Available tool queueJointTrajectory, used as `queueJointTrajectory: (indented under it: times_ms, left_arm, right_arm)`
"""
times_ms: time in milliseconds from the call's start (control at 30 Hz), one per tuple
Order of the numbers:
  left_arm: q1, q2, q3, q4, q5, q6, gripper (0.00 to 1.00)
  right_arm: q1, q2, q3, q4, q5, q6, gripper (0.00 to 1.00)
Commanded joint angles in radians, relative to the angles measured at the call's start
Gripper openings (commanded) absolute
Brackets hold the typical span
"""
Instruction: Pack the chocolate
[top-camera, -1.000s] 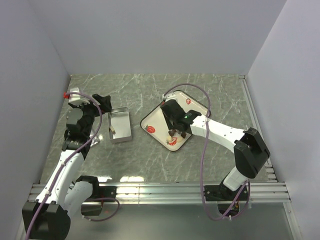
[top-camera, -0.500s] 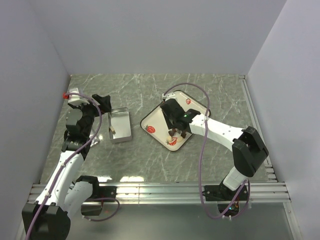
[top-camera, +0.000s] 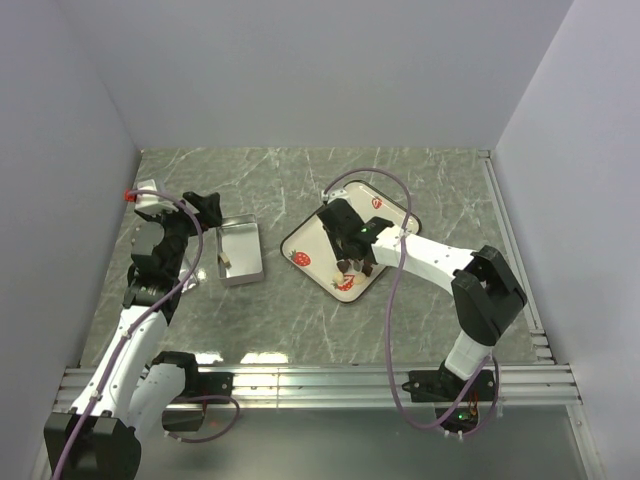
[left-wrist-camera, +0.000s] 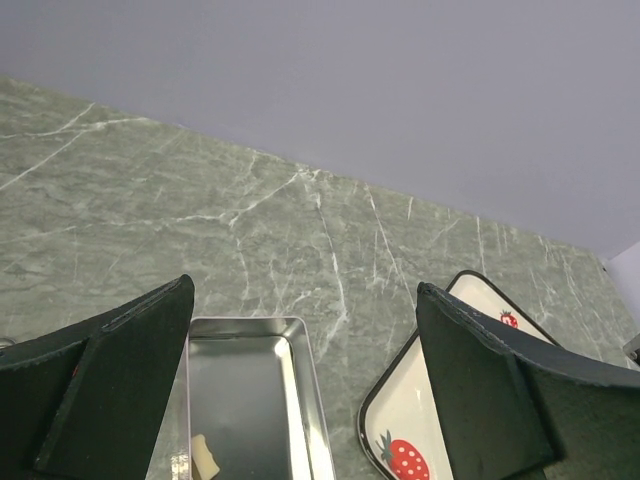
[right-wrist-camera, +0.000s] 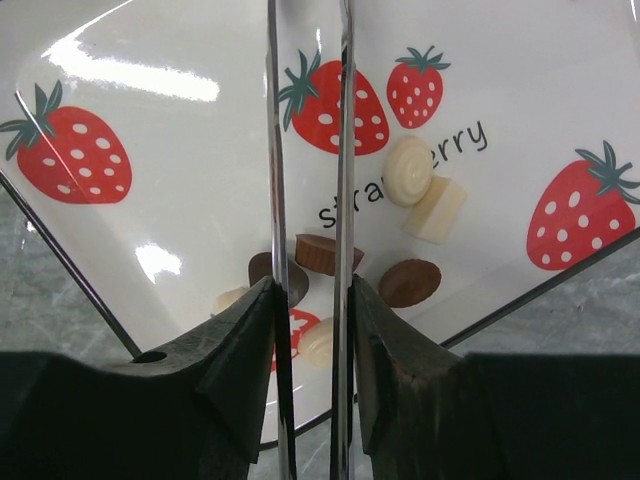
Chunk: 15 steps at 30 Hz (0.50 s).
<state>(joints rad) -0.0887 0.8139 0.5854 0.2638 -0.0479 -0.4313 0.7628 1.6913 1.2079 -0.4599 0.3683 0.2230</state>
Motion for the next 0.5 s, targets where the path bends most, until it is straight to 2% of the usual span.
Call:
queueJointTrajectory:
  times_ms: [0,200,467]
  left_arm:
    - [-0.005,-0.018,-0.004,0.035,-0.007,0.000,0.99]
    - [-0.005,-0.013,-0.002,0.034,-0.007,0.002,1.00]
    - [-0.005,-0.010,-0.002,0.037,-0.006,0.002,0.99]
  right_arm:
    - [-0.008,-0.016,0.038,0.004,0.003,0.009,0.38]
    - [-0.008,-0.019,0.035,0.003,0.006,0.009,0.32]
    - [-0.003,-0.087,0.004,0.021,0.024,0.021,0.30]
